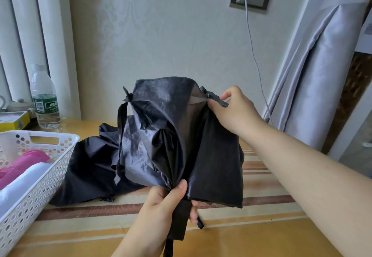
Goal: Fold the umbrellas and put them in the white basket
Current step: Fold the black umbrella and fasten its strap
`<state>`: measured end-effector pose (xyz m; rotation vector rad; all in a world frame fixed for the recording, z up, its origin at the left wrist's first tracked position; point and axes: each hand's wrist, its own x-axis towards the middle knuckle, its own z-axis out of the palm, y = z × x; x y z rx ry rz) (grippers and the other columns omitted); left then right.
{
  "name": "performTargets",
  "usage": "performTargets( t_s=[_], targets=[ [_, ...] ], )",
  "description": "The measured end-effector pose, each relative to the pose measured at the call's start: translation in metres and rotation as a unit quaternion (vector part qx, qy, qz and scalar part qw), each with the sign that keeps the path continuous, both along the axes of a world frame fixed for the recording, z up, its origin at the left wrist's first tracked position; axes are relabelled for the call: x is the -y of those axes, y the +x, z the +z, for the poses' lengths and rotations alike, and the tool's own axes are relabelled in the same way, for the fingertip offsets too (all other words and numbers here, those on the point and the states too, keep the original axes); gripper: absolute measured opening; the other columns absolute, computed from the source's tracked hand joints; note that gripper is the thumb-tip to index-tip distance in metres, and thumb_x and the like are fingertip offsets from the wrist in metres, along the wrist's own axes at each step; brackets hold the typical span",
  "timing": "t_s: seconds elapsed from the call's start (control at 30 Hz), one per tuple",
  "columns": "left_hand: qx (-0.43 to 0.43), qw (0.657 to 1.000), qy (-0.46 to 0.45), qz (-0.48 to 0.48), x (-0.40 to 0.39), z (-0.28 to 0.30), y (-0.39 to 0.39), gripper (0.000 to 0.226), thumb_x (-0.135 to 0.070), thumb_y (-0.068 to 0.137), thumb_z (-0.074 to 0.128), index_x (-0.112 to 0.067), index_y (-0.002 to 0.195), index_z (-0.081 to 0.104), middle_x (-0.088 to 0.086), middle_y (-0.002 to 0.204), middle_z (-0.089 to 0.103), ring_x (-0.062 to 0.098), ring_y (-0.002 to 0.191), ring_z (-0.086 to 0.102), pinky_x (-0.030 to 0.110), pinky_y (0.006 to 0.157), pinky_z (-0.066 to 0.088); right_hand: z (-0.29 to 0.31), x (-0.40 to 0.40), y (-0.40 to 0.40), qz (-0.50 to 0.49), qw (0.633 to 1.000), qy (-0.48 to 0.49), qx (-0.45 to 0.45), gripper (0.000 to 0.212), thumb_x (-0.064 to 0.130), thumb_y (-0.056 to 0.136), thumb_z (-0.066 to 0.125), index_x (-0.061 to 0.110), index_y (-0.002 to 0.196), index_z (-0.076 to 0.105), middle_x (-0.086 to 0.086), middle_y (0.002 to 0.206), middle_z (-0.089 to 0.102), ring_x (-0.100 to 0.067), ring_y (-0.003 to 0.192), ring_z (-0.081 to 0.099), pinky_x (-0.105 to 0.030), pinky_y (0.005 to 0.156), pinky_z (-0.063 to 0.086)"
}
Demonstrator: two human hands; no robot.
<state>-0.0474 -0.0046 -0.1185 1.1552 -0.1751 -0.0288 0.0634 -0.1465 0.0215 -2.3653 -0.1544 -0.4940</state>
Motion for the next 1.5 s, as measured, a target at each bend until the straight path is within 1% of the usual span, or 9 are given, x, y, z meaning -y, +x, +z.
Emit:
performTargets(
  t_s=[0.1,0.2,0.33,0.47,0.7,1.0,1.23,1.4,1.5],
  targets=[
    [-0.049,0.997,-0.058,0.018,0.003,0.003,0.000,0.037,-0.023,0.084,0.061,0.008,0.102,0.051,0.019,0.063,0.052,0.026,0.049,0.048,0.031,0.048,0.044,-0.007,0.002,-0.011,-0.024,0.994,-0.099,0.036,0.045,0.035,0.094,0.057,0.018,0.132,0.039,-0.003,0.131,0.038,-0.021,0.114,0.044,-0.026,0.085,0.037],
    [-0.089,0.992,-0.081,0.047,0.004,0.004,0.002,0.033,-0.019,0.091,0.056,0.003,0.113,0.047,0.017,0.062,0.054,0.025,0.047,0.047,0.030,0.042,0.040,-0.022,-0.007,-0.047,0.024,0.983,-0.122,0.138,0.034,0.033,0.092,0.058,0.021,0.120,0.044,0.005,0.117,0.036,-0.018,0.109,0.047,-0.022,0.082,0.033],
    [-0.103,0.990,-0.063,0.075,0.006,0.002,0.003,0.024,-0.020,0.095,0.054,-0.001,0.109,0.046,0.012,0.059,0.055,0.023,0.047,0.047,0.030,0.043,0.040,-0.053,-0.032,-0.078,0.082,0.978,-0.179,-0.075,0.056,0.057,0.090,0.050,0.030,0.135,0.032,0.002,0.131,0.040,-0.016,0.104,0.054,-0.022,0.073,0.039],
    [-0.079,0.995,0.010,0.063,0.007,0.001,0.002,0.030,-0.023,0.097,0.051,0.003,0.110,0.045,0.010,0.061,0.057,0.023,0.050,0.049,0.032,0.050,0.041,-0.070,-0.047,-0.070,0.085,0.988,-0.028,-0.126,0.080,0.044,0.094,0.055,0.033,0.150,0.000,-0.001,0.141,0.038,-0.004,0.062,0.045,-0.006,0.038,0.037],
    [-0.081,0.979,0.176,0.065,0.007,-0.002,0.003,0.033,-0.036,0.097,0.049,-0.003,0.100,0.044,0.010,0.073,0.066,0.021,0.058,0.062,0.032,0.058,0.052,-0.101,-0.042,-0.049,0.089,0.936,0.324,-0.108,0.096,0.017,0.085,0.072,0.055,0.145,0.008,0.012,0.152,0.032,-0.013,0.122,0.048,-0.032,0.096,0.045],
    [-0.108,0.942,0.297,0.118,0.003,-0.009,0.012,0.033,-0.053,0.086,0.056,-0.023,0.100,0.051,-0.002,0.087,0.071,0.012,0.070,0.065,0.026,0.064,0.054,-0.127,-0.033,-0.037,0.067,0.896,0.429,-0.090,0.100,0.016,0.083,0.075,0.059,0.144,0.007,0.014,0.156,0.022,-0.014,0.140,0.031,-0.041,0.108,0.039],
    [-0.103,0.976,0.189,0.028,-0.005,-0.011,0.010,0.043,-0.040,0.095,0.052,0.003,0.104,0.052,0.009,0.063,0.065,0.020,0.053,0.058,0.025,0.053,0.047,-0.133,-0.044,-0.042,0.141,0.867,0.460,-0.132,0.093,0.009,0.087,0.069,0.062,0.141,0.014,0.011,0.145,0.039,-0.004,0.097,0.063,-0.031,0.063,0.059],
    [-0.120,0.978,0.164,0.052,-0.001,-0.016,0.010,0.045,-0.034,0.094,0.058,0.009,0.104,0.051,0.004,0.057,0.060,0.018,0.047,0.051,0.025,0.048,0.043,-0.108,-0.032,-0.046,0.059,0.956,0.206,-0.200,0.095,0.035,0.085,0.070,0.043,0.151,0.002,0.006,0.157,0.018,-0.020,0.136,0.038,-0.038,0.105,0.036],
    [-0.119,0.973,0.182,0.081,-0.002,-0.017,0.011,0.035,-0.034,0.093,0.059,0.000,0.091,0.051,0.003,0.056,0.059,0.017,0.046,0.051,0.026,0.050,0.043,-0.073,-0.024,-0.050,0.060,0.994,0.090,0.029,0.076,0.036,0.090,0.063,0.029,0.151,0.019,0.005,0.146,0.020,-0.012,0.135,0.032,-0.027,0.107,0.031]
  ],
)
